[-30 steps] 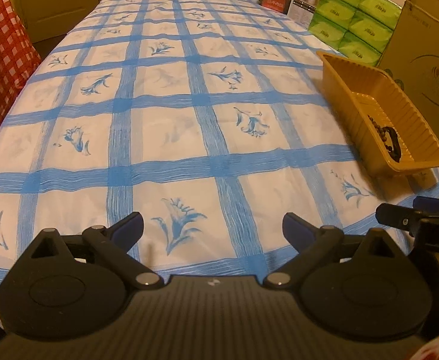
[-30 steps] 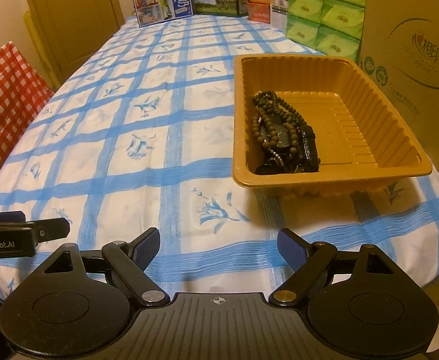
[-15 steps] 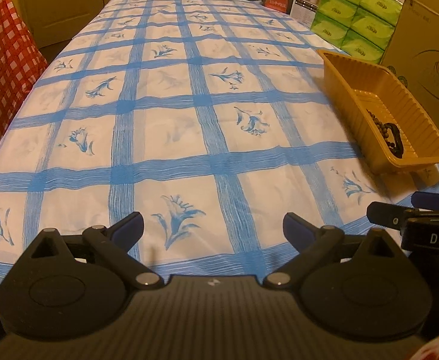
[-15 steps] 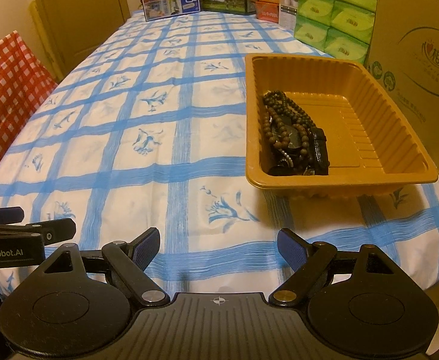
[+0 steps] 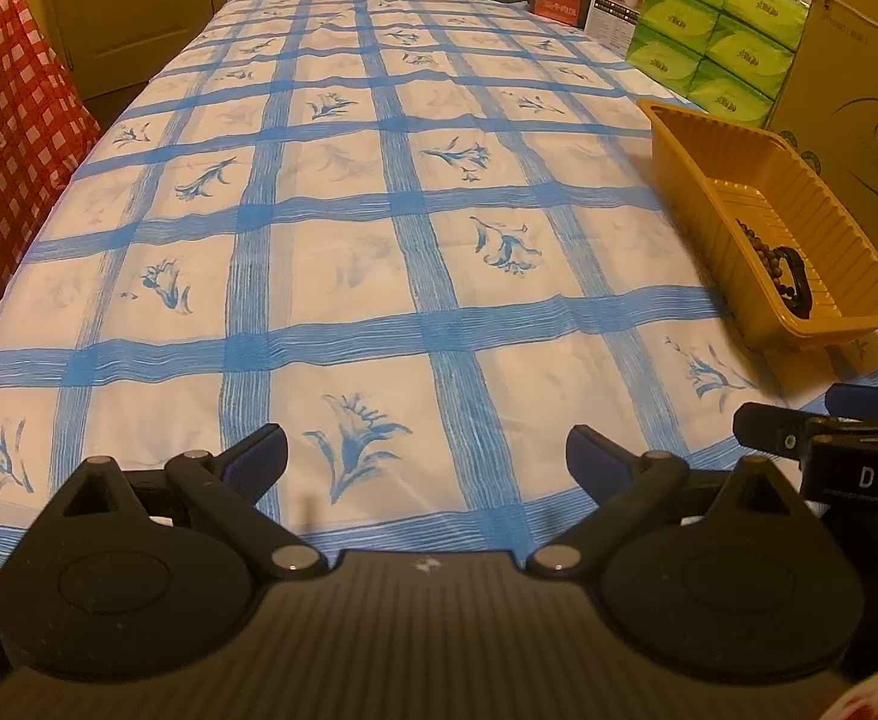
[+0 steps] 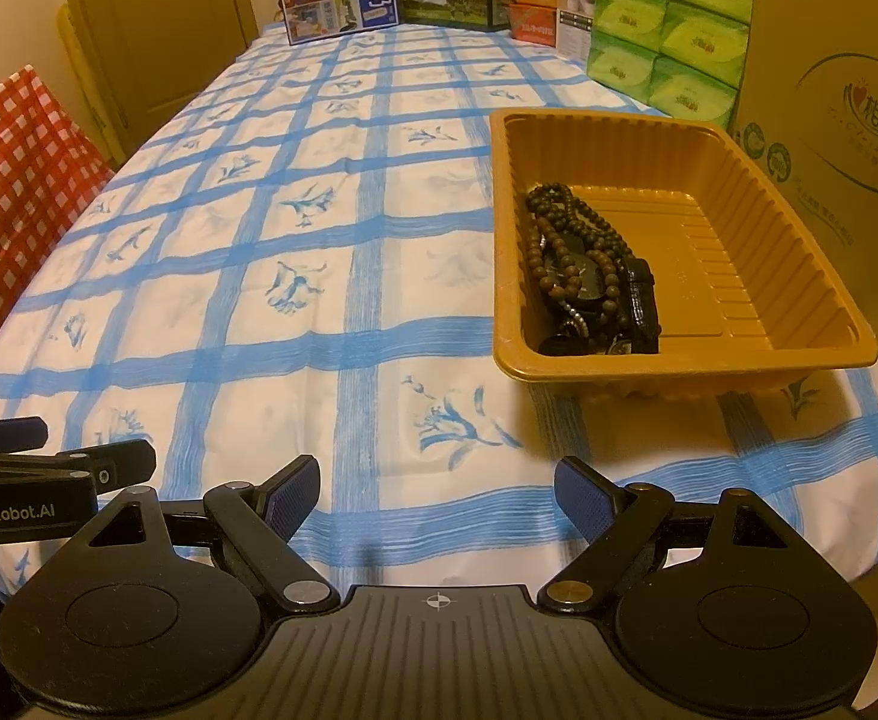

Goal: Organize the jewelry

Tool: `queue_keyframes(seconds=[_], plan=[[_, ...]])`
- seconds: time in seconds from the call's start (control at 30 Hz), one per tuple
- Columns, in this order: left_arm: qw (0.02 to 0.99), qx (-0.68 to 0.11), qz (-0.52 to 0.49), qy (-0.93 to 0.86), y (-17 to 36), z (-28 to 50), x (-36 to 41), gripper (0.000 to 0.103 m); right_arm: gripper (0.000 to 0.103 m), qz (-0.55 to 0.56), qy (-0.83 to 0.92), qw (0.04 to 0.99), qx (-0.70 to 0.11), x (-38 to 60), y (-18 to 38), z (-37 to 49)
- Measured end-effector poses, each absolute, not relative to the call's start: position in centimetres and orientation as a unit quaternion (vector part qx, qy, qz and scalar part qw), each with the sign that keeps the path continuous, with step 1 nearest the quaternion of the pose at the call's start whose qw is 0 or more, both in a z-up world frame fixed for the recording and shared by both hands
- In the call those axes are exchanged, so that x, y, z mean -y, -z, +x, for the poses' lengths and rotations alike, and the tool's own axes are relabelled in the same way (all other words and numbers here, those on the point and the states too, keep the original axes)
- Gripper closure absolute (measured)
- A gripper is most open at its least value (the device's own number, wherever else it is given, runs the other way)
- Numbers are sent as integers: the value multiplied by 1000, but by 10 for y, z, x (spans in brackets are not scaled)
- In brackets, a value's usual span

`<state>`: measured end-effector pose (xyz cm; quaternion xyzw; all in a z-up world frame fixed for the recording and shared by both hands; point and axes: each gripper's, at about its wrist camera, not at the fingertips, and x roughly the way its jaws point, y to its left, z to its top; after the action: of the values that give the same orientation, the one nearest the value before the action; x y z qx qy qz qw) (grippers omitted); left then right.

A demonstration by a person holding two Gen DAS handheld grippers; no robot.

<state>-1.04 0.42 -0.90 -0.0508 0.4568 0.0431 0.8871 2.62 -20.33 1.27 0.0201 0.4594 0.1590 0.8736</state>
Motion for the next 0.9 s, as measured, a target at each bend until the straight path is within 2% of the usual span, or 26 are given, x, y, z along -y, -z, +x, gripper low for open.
queue_keyframes(seconds=[0.9], plan=[[887, -457, -50, -40, 7, -8, 0, 4, 18, 22, -159, 876, -456, 204, -14, 28]])
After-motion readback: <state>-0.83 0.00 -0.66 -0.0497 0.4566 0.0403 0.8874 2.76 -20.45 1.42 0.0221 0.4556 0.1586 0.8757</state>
